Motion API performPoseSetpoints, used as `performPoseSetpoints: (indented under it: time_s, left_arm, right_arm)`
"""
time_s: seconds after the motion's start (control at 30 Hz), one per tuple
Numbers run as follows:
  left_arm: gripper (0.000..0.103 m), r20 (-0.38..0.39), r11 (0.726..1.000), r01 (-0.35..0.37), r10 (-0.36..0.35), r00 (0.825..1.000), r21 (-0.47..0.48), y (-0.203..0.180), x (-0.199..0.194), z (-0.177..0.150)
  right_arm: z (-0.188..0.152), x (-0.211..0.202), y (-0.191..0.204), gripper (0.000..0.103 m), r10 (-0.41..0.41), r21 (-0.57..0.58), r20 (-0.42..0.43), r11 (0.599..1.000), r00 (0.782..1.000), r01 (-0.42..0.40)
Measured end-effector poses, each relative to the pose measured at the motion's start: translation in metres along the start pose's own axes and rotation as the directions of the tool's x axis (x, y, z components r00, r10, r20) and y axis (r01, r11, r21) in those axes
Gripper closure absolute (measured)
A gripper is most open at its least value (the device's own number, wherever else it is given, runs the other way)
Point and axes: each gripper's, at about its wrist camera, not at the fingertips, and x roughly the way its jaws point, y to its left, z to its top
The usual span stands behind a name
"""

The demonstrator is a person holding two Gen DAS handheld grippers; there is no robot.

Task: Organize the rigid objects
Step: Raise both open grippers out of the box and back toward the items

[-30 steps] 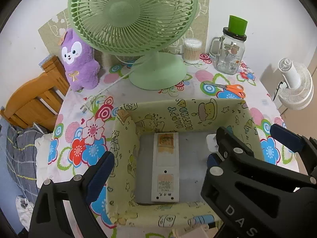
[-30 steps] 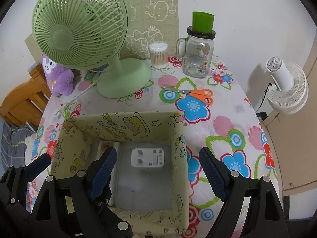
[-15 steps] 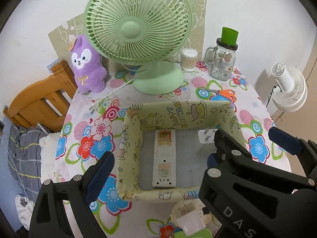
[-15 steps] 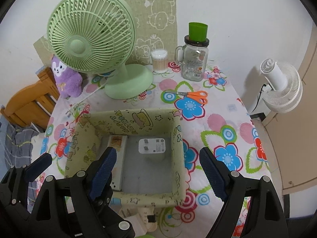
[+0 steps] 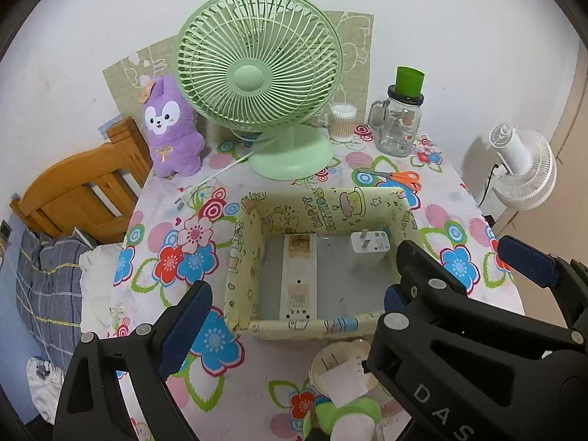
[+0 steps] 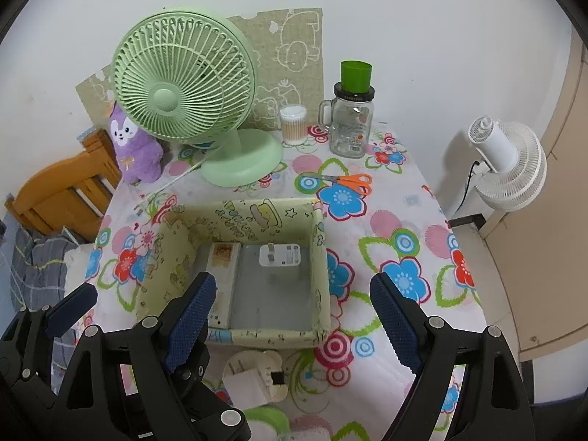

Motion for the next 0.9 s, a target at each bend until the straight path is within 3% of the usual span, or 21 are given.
performPoseSetpoints:
  time_s: [0.9]
  left_arm:
    - [0.007,0.033,1.0,0.006,-0.006,0.999,0.008,-0.006,-0.055,-0.044]
  right_arm:
    - [-0.042,-0.061,-0.005,0.009,-0.021,0.01,0.026,1.0,0.999,0.02]
